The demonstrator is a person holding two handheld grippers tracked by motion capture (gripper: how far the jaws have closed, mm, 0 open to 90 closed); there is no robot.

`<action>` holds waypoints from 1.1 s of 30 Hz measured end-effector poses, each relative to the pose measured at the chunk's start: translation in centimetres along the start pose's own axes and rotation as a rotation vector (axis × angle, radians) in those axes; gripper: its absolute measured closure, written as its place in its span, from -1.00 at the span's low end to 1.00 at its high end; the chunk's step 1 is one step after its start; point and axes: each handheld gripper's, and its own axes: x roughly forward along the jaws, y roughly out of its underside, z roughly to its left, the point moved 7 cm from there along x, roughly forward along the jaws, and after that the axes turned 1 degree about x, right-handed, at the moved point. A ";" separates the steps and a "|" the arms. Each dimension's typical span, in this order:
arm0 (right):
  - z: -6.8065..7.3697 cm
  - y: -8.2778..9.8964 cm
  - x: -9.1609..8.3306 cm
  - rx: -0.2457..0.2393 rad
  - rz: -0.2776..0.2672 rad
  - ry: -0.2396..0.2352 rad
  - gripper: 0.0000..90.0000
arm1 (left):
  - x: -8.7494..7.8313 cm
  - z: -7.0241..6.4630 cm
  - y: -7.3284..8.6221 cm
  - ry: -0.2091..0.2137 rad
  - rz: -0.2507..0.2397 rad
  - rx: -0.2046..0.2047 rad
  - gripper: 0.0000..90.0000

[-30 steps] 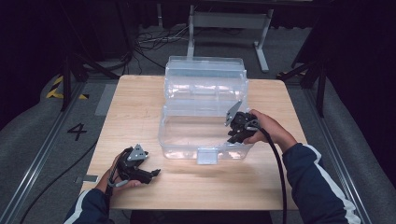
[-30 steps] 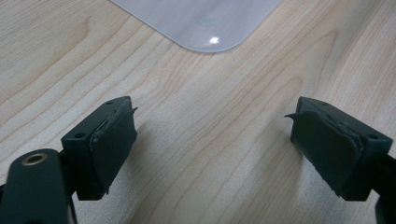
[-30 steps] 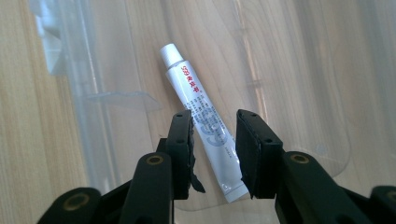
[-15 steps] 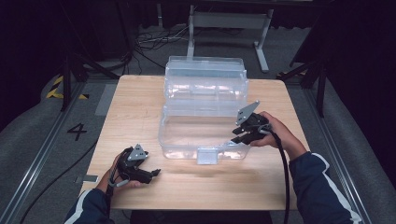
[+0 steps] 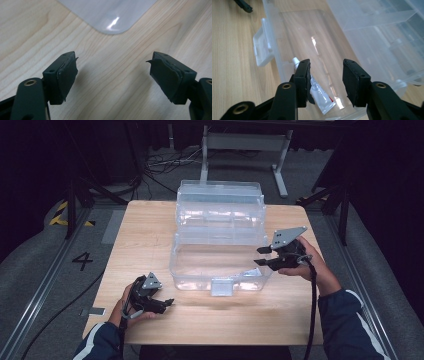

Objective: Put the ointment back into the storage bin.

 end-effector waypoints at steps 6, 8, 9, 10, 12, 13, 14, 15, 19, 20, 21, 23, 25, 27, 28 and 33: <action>-0.8 -1.1 -1.4 0.007 -0.073 0.071 0.16 | -1.3 -0.5 -1.4 -0.043 -0.036 0.027 -0.51; -1.1 -1.5 -1.8 0.004 -0.094 0.080 0.11 | -1.8 -0.5 -1.7 -0.063 -0.032 0.028 -0.54; -1.3 -1.7 -2.0 -0.002 -0.105 0.089 0.11 | -2.1 -0.4 -1.9 -0.072 -0.037 0.032 -0.54; -1.6 -1.9 -2.2 0.004 -0.114 0.096 0.09 | -2.3 -0.4 -2.2 -0.088 -0.044 0.039 -0.54; -2.0 -2.2 -2.3 0.004 -0.118 0.097 0.04 | -2.9 -0.5 -2.6 -0.092 -0.057 0.044 -0.54; -2.5 -2.4 -2.4 0.003 -0.123 0.112 0.04 | -3.1 -0.5 -2.9 -0.092 -0.061 0.047 -0.54; -2.8 -2.6 -2.4 0.008 -0.127 0.118 0.04 | -3.4 -0.6 -3.2 -0.101 -0.060 0.057 -0.53; -3.3 -2.9 -2.4 0.008 -0.126 0.129 0.04 | -3.6 -0.6 -3.3 -0.107 -0.062 0.058 -0.53; -4.6 -3.7 -2.4 0.001 -0.123 0.161 0.02 | -4.6 -0.9 -4.3 -0.106 -0.101 0.066 -0.50; -4.8 -4.0 -2.4 0.002 -0.127 0.166 0.02 | -4.8 -1.1 -4.6 -0.101 -0.110 0.087 -0.50; -4.8 -4.0 -2.4 0.002 -0.127 0.166 0.02 | -4.8 -1.1 -4.6 -0.101 -0.110 0.087 -0.49; -5.7 -4.9 -2.1 -0.006 -0.108 0.174 0.02 | -5.1 -1.6 -5.1 -0.090 -0.101 0.129 -0.49; -6.5 -5.4 -1.7 -0.006 -0.076 0.198 0.00 | -5.4 -1.8 -5.5 -0.095 -0.108 0.143 -0.48; -6.9 -5.7 -1.4 -0.015 -0.043 0.213 0.00 | -5.6 -1.9 -6.0 -0.091 -0.117 0.148 -0.48; -7.3 -5.8 -1.2 -0.023 -0.026 0.236 0.00 | -5.6 -2.0 -6.1 -0.090 -0.119 0.152 -0.48; -8.0 -6.5 -0.3 -0.024 0.006 0.237 0.00 | -5.7 -2.6 -7.0 -0.058 -0.115 0.186 -0.33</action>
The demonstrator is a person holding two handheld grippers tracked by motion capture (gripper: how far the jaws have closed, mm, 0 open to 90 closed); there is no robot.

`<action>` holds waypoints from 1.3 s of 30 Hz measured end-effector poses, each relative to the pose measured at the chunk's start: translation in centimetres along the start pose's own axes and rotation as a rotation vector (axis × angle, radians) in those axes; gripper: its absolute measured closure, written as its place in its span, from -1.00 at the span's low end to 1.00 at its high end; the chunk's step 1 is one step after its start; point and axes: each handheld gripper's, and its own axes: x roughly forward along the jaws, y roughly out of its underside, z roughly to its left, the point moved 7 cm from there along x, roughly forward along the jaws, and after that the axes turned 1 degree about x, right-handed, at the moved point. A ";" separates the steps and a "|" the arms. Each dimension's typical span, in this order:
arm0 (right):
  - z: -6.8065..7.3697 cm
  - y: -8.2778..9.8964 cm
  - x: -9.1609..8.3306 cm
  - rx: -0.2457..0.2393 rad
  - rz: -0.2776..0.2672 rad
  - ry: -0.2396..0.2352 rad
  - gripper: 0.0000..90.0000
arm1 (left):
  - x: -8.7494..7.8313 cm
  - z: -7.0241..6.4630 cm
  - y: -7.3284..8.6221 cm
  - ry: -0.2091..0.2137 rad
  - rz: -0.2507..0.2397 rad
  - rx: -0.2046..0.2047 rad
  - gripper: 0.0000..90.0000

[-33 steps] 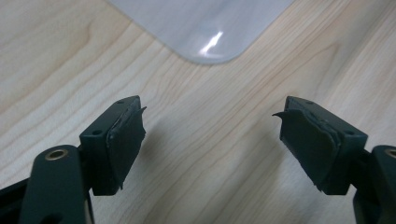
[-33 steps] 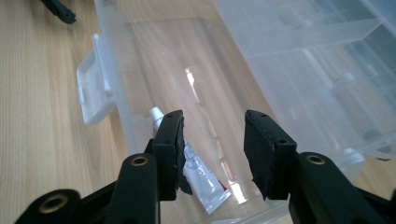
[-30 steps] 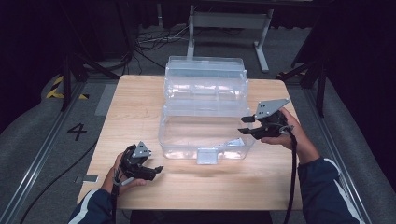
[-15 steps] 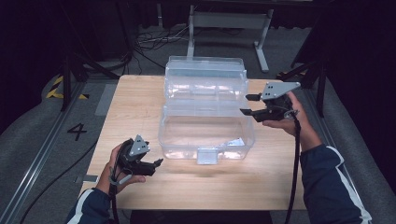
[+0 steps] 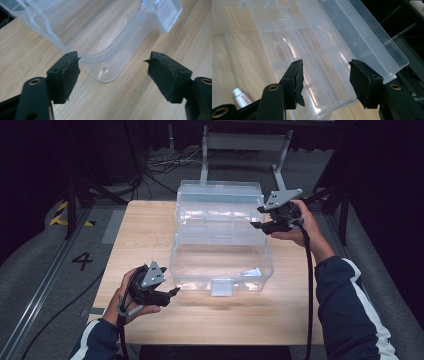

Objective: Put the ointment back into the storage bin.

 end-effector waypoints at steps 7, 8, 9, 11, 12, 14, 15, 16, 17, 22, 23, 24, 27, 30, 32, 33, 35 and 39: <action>-0.5 -0.6 1.8 -0.005 0.051 0.008 0.03 | 0.9 -0.2 -1.7 0.015 -0.008 0.041 -0.10; -0.7 -0.7 2.1 -0.003 0.058 0.009 0.04 | 1.3 -0.3 -1.8 0.033 -0.004 0.038 -0.06; -0.9 -0.7 2.4 0.002 0.073 0.010 0.05 | 1.6 -0.5 -1.9 0.049 0.007 0.047 -0.04; -1.2 -0.6 2.8 0.008 0.096 0.022 0.08 | 2.3 -0.8 -2.0 0.071 0.028 0.066 -0.03; -1.4 -0.5 3.2 0.026 0.110 0.016 0.11 | 2.6 -0.9 -2.0 0.077 0.038 0.072 -0.02; -1.8 -0.3 3.7 0.037 0.135 0.014 0.15 | 3.3 -1.1 -2.1 0.077 0.061 0.090 0.01; -1.9 -0.3 3.9 0.041 0.140 0.016 0.15 | 3.6 -1.2 -2.2 0.077 0.070 0.099 0.02; -2.1 -0.2 4.1 0.048 0.146 0.014 0.15 | 3.8 -1.2 -2.3 0.076 0.073 0.102 0.03; -2.2 -0.2 4.2 0.048 0.153 0.010 0.18 | 4.2 -1.1 -2.4 0.081 0.075 0.097 0.07; -2.3 -0.1 5.0 0.024 0.189 0.012 0.29 | 4.9 -0.9 -2.6 0.099 0.078 0.104 0.27; -2.2 -0.1 5.2 0.016 0.192 0.000 0.31 | 5.2 -0.8 -2.7 0.098 0.090 0.111 0.27; -2.0 -0.2 5.4 0.006 0.199 -0.001 0.34 | 5.4 -0.8 -2.7 0.097 0.097 0.116 0.30; -1.9 -0.2 5.8 -0.016 0.217 -0.005 0.43 | 6.0 -0.8 -2.6 0.100 0.120 0.124 0.33; -1.8 -0.4 6.0 -0.021 0.220 -0.013 0.47 | 6.5 -0.8 -2.4 0.106 0.139 0.138 0.45; -1.7 -0.6 6.1 -0.028 0.224 -0.016 0.49 | 6.8 -0.8 -2.4 0.108 0.141 0.141 0.51; -1.6 -0.7 6.2 -0.037 0.228 -0.016 0.49 | 6.9 -0.7 -2.5 0.117 0.142 0.144 0.52; -1.4 -0.9 6.3 -0.054 0.237 -0.011 0.51 | 6.9 -0.7 -2.5 0.132 0.148 0.146 0.54; -1.0 -1.3 6.4 -0.090 0.250 -0.001 0.57 | 7.2 -0.8 -2.6 0.142 0.145 0.138 0.54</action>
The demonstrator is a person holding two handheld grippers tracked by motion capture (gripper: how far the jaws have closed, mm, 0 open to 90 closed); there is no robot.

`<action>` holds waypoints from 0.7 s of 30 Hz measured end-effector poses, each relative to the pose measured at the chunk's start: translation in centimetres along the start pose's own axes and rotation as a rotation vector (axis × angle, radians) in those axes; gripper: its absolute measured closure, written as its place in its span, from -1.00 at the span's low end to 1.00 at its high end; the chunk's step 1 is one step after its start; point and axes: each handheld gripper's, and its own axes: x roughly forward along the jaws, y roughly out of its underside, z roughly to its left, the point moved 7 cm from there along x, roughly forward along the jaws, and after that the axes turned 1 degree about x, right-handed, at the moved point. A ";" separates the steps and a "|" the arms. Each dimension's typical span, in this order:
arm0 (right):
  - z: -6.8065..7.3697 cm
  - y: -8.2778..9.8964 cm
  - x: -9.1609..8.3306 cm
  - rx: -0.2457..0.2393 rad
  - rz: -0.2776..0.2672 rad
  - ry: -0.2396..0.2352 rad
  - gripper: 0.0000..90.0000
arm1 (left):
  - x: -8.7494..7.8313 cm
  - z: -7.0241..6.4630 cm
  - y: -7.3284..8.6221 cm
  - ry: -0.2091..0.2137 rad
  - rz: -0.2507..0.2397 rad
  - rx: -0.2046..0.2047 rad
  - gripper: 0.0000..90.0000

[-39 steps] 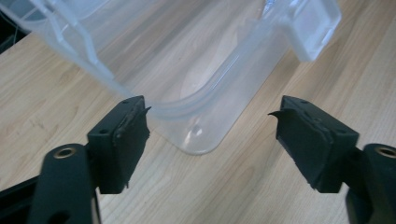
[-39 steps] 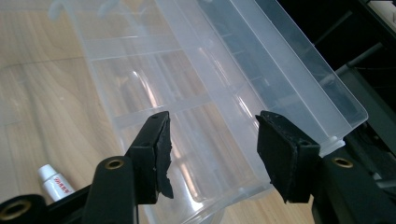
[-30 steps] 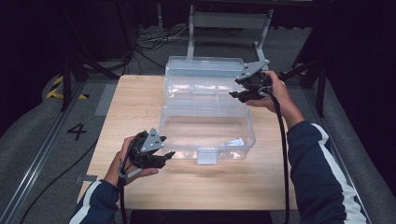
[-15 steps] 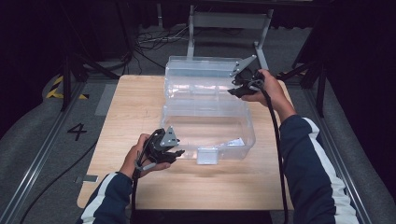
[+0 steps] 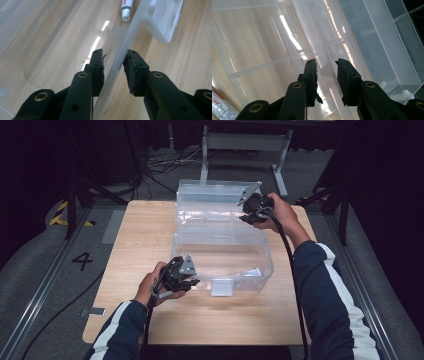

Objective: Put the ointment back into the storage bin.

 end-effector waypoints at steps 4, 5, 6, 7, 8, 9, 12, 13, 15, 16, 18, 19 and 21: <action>0.4 -0.4 -0.4 -0.015 -0.012 -0.025 0.66 | 0.2 -0.2 0.0 -0.023 0.016 0.013 0.50; 0.4 -0.4 -0.4 -0.020 -0.008 -0.021 0.67 | 0.2 -0.2 0.0 -0.025 0.015 0.012 0.50; 0.5 -0.4 -0.4 -0.022 -0.009 -0.022 0.68 | 0.2 -0.2 0.0 -0.025 0.017 0.011 0.50; 0.5 -0.4 -0.4 -0.028 -0.005 -0.020 0.69 | 0.2 -0.2 0.0 -0.026 0.015 0.008 0.50; 0.6 -0.5 -0.5 -0.034 -0.005 -0.023 0.72 | 0.2 -0.2 0.0 -0.028 0.017 0.007 0.50; 0.6 -0.5 -0.6 -0.037 -0.008 -0.028 0.74 | 0.2 -0.2 -0.1 -0.030 0.016 0.006 0.49; 0.7 -0.4 -0.8 -0.050 -0.009 -0.047 0.78 | 0.2 -0.4 0.0 -0.038 0.022 -0.001 0.47; 0.8 -0.4 -1.0 -0.052 -0.010 -0.059 0.81 | 0.1 -0.4 0.1 -0.047 0.023 -0.003 0.46; 1.0 -0.3 -1.3 -0.061 -0.009 -0.080 0.83 | 0.2 -0.5 0.1 -0.053 0.020 -0.004 0.43; 1.0 -0.2 -1.3 -0.062 -0.005 -0.081 0.84 | 0.2 -0.5 0.1 -0.053 0.020 -0.004 0.41; 1.1 -0.2 -1.5 -0.066 -0.001 -0.085 0.84 | 0.2 -0.5 0.1 -0.067 0.017 -0.008 0.40; 1.1 -0.2 -1.7 -0.069 -0.006 -0.091 0.85 | 0.2 -0.5 0.1 -0.067 0.018 -0.012 0.40; 1.3 -0.3 -1.9 -0.084 -0.009 -0.101 0.88 | 0.2 -0.5 0.0 -0.068 0.022 -0.023 0.40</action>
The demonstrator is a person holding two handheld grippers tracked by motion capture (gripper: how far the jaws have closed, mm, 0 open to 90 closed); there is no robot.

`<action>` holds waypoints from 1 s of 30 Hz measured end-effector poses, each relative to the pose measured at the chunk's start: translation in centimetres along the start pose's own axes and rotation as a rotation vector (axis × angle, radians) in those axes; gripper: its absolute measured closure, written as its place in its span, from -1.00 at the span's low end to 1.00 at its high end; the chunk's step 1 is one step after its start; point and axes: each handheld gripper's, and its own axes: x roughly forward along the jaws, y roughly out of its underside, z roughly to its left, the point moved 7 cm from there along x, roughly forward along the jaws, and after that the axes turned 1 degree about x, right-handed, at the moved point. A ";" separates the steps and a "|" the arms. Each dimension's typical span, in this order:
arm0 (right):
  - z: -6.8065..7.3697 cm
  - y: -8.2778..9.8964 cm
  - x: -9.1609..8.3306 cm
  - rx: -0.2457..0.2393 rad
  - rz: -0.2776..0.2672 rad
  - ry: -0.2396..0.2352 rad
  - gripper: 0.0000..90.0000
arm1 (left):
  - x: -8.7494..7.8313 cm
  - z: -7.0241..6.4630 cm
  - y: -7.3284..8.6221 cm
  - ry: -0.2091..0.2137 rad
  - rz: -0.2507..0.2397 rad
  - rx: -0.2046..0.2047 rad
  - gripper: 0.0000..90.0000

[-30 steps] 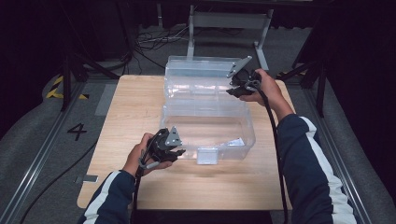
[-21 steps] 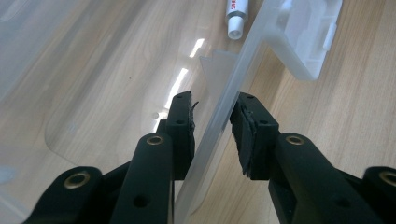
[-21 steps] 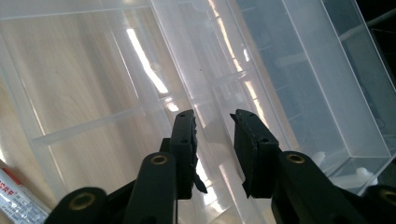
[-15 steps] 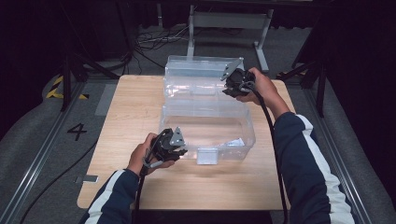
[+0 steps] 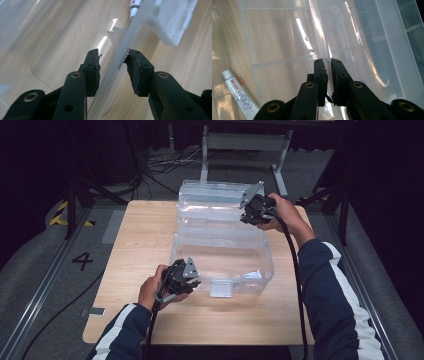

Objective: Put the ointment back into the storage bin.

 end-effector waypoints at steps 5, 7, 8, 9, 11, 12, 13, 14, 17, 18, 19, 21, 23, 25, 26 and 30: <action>0.5 -0.2 -0.5 -0.041 0.037 -0.007 0.91 | 0.1 0.1 0.0 -0.001 -0.004 0.002 0.38; 0.7 -0.3 -0.6 -0.058 0.044 -0.001 0.92 | 0.1 0.2 -0.1 -0.003 -0.007 0.005 0.38; 0.7 -0.3 -0.7 -0.068 0.045 -0.005 0.93 | 0.2 0.3 -0.1 -0.004 -0.011 0.009 0.37; 0.7 -0.3 -0.8 -0.068 0.050 -0.007 0.93 | 0.2 0.4 -0.1 -0.007 -0.007 0.005 0.37; 0.8 -0.2 -0.9 -0.066 0.051 -0.007 0.93 | 0.3 0.7 -0.2 -0.023 -0.008 0.006 0.34; 0.8 -0.1 -1.0 -0.066 0.054 -0.007 0.93 | 0.3 0.7 -0.2 -0.023 -0.008 0.006 0.32; 0.8 -0.1 -1.0 -0.066 0.054 -0.007 0.93 | 0.4 0.9 -0.2 -0.033 -0.001 -0.002 0.32; 0.7 0.0 -1.2 -0.063 0.054 -0.010 0.94 | 0.5 1.0 -0.3 -0.039 0.000 0.000 0.30; 0.8 0.0 -1.2 -0.065 0.053 -0.012 0.94 | 0.5 1.3 -0.4 -0.040 0.005 -0.003 0.28; 0.8 0.0 -1.2 -0.068 0.053 -0.003 0.94 | 0.6 1.3 -0.4 -0.043 -0.001 0.000 0.28; 0.8 0.0 -1.2 -0.070 0.048 0.002 0.94 | 0.6 1.4 -0.4 -0.045 -0.005 -0.008 0.28; 0.9 -0.1 -1.2 -0.068 0.041 0.002 0.95 | 0.7 1.4 -0.4 -0.046 -0.005 -0.009 0.27; 0.9 -0.1 -1.3 -0.067 0.026 -0.007 0.95 | 0.7 1.3 -0.4 -0.047 -0.010 -0.011 0.27; 1.0 -0.1 -1.3 -0.076 0.030 -0.003 0.95 | 0.7 1.3 -0.4 -0.049 -0.010 -0.016 0.26; 1.2 -0.1 -1.4 -0.077 0.031 -0.001 0.95 | 0.7 1.3 -0.4 -0.048 -0.012 -0.019 0.26; 1.4 -0.2 -1.5 -0.093 0.029 0.002 0.95 | 0.7 1.2 -0.5 -0.051 -0.016 -0.040 0.22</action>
